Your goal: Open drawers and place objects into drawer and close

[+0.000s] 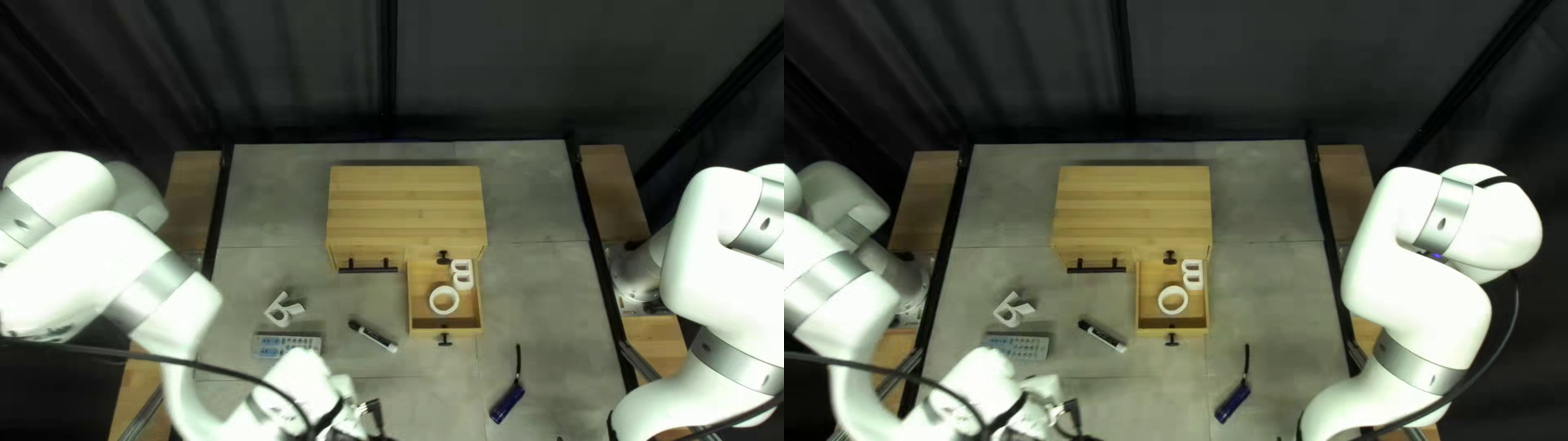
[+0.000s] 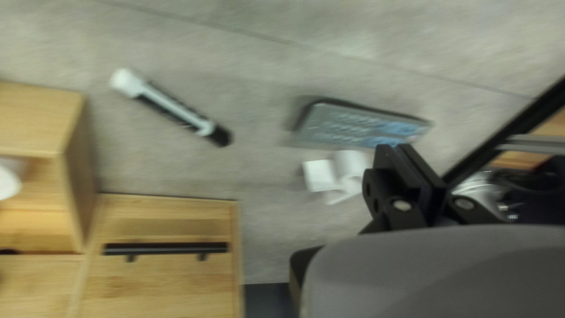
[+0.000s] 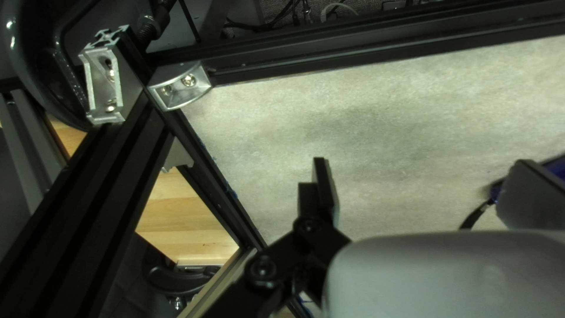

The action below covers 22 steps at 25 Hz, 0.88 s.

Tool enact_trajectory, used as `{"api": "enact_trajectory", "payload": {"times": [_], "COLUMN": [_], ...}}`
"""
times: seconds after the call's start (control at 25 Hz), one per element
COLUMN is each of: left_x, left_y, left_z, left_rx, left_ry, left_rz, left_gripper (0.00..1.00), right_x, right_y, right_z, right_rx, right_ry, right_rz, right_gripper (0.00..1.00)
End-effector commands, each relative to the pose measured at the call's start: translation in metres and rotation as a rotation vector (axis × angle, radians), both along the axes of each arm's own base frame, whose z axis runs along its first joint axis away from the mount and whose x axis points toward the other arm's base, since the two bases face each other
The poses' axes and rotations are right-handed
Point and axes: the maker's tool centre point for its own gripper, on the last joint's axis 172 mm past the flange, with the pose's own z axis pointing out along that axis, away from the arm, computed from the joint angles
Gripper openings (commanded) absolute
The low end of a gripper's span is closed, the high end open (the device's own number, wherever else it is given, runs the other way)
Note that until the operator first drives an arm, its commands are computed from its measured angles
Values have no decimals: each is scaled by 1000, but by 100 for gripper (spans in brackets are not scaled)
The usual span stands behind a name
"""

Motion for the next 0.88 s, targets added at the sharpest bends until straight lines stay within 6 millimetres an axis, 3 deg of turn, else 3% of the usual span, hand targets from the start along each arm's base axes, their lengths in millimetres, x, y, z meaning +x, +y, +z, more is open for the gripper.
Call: {"api": "enact_trajectory", "payload": {"times": [0.04,0.12,0.32,0.72,0.88], "left_x": [-35,-54,-73,-73,-89], "left_y": [-6,-9,-13,-13,-25], "left_z": [-16,-33,-44,-44,-43], "left_rx": [3,-5,9,11,30], "left_ry": [0,-1,-13,-13,-50], "left_rz": [21,43,81,83,97], "left_gripper": [100,100,100,100,100], "right_x": [0,0,0,0,0], "right_y": [0,0,0,0,0], "right_z": [0,0,0,0,0], "right_rx": [0,0,0,0,0], "right_ry": [0,0,0,0,0], "right_rz": [0,0,0,0,0], "right_gripper": [100,100,100,100,100]}}
